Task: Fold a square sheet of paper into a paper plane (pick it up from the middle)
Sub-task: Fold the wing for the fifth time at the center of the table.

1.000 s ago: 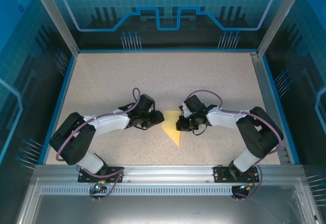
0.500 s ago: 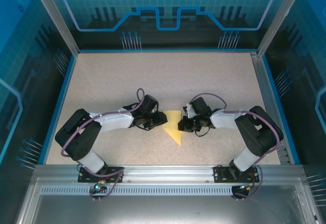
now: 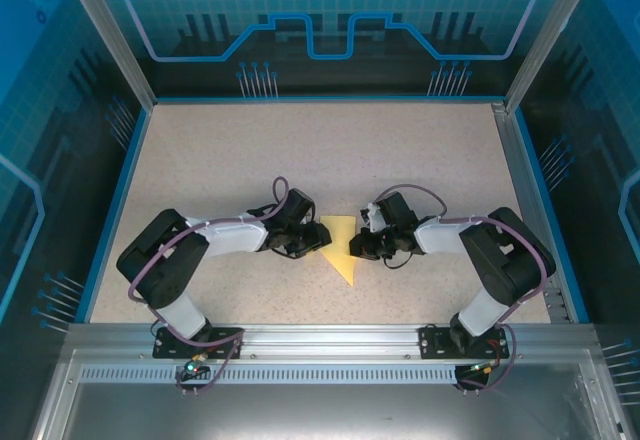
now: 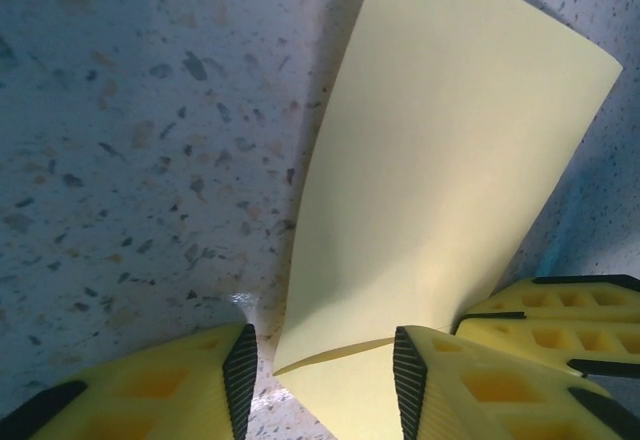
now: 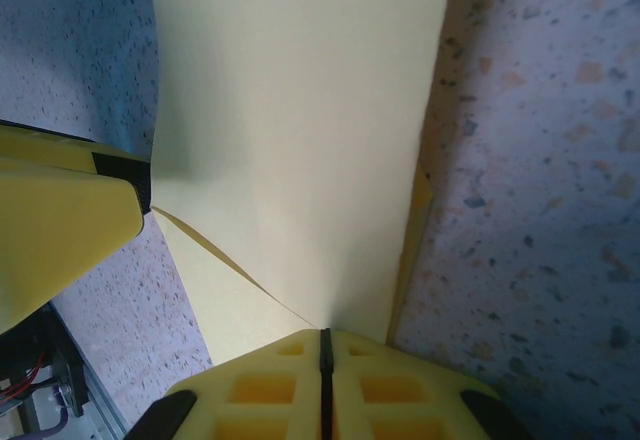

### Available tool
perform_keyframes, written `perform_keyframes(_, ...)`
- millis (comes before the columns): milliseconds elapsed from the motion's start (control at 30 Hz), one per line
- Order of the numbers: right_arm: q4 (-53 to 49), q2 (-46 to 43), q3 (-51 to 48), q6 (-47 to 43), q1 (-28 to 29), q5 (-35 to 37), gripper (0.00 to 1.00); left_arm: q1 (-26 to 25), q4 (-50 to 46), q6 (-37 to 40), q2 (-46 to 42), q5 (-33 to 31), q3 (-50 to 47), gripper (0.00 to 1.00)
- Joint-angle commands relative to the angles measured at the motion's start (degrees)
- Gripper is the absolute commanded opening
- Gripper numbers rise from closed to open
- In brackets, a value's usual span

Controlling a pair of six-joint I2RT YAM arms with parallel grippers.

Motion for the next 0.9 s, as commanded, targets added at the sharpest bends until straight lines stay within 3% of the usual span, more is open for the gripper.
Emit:
perform_keyframes(0, -2.1, 3.2, -1.8, 0.2, -0.7, 3.8, 0.09, -0.5, 2.0, -1.5, 0.8, 2.5, 0.7, 0.42)
perform_keyframes(467, -0.9, 4.3, -2.0, 0.4, -0.9, 3.6, 0.1, -0.6, 7.6, -2.1, 0.9, 5.0, 0.7, 0.37)
perform_keyframes(867, -1.9, 4.9, 0.5, -0.4, -1.0, 3.2, 0.11, -0.6, 6.6, 1.9, 2.1, 6.4, 3.5, 0.15)
